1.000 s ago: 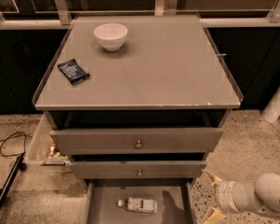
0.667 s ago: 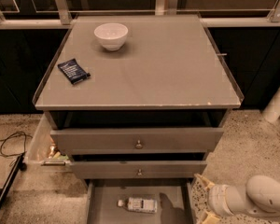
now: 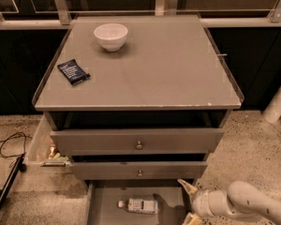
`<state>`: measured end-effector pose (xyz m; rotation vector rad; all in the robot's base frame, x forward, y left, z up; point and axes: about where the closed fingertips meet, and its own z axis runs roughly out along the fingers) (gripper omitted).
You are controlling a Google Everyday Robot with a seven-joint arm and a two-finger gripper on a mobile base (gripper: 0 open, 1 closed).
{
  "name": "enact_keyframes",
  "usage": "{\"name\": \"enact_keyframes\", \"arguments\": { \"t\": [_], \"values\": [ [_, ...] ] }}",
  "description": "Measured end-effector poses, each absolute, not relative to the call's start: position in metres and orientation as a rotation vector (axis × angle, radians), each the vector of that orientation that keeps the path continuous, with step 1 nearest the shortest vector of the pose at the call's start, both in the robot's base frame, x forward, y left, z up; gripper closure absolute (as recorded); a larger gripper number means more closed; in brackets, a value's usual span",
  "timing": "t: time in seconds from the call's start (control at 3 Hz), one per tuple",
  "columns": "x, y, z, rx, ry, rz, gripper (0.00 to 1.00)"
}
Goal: Pick blue plastic bottle from bottom drawer and place on counter
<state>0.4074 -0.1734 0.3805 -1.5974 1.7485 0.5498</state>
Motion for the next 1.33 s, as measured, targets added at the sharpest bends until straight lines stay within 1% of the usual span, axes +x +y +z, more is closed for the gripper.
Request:
{"name": "enact_keyframes", "arguments": {
  "t": [0.33,0.67,1.0,1.33],
  "values": [
    [0.418,-0.153,0.360,-1.590,1.654,0.588,0.00],
    [0.433,-0.138,0.337,-1.602,1.580,0.573,0.00],
    [0.451,-0.135,0.313,-1.628,1.601,0.532,0.00],
    [0.451,-0.135,0.312,-1.628,1.601,0.532,0.00]
  ]
}}
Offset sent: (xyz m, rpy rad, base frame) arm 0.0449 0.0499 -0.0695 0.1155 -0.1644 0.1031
